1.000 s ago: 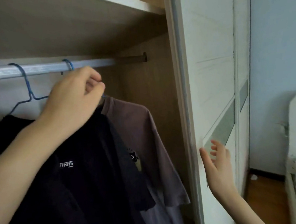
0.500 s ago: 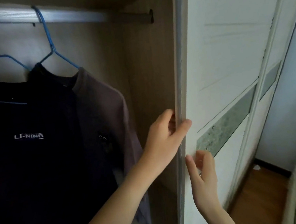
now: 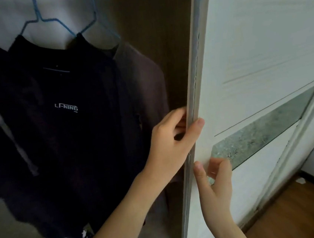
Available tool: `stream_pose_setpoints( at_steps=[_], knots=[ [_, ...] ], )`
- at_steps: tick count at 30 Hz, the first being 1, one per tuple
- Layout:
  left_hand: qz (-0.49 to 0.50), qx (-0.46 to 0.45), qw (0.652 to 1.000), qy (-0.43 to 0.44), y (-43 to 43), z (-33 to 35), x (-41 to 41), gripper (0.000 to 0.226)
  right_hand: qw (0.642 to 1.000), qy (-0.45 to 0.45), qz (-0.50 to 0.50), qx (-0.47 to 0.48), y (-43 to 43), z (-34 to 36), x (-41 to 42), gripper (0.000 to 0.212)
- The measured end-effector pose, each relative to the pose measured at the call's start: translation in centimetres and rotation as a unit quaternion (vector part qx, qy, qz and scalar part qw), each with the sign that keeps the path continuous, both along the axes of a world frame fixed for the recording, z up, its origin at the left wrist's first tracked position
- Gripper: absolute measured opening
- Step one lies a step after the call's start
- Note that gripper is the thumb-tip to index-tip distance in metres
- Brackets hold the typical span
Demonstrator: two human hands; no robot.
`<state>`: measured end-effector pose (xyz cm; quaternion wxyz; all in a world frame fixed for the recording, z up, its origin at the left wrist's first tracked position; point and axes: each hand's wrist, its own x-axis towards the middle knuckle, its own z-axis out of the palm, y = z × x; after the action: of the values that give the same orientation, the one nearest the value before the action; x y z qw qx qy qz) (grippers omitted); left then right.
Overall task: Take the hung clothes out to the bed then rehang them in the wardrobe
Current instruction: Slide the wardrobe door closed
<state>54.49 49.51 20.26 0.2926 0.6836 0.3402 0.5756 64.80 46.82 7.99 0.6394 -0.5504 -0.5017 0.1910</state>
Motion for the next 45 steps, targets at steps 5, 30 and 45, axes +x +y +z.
stream_pose_setpoints(
  at_steps=[5,30,45],
  knots=[
    [0.017,-0.005,1.000,-0.008,-3.4,0.0,-4.9,0.029,0.999,-0.004,0.046,0.010,-2.7,-0.3,-4.4,0.031],
    [0.767,0.173,0.612,0.081,-30.6,1.2,-34.8,0.059,0.971,0.020,0.235,0.040,-16.6,-1.3,-29.0,0.047],
    [0.527,-0.060,0.845,-0.066,-33.2,-0.4,-40.6,0.046,0.953,-0.007,0.287,0.093,-22.7,-1.9,-39.2,0.033]
  ],
)
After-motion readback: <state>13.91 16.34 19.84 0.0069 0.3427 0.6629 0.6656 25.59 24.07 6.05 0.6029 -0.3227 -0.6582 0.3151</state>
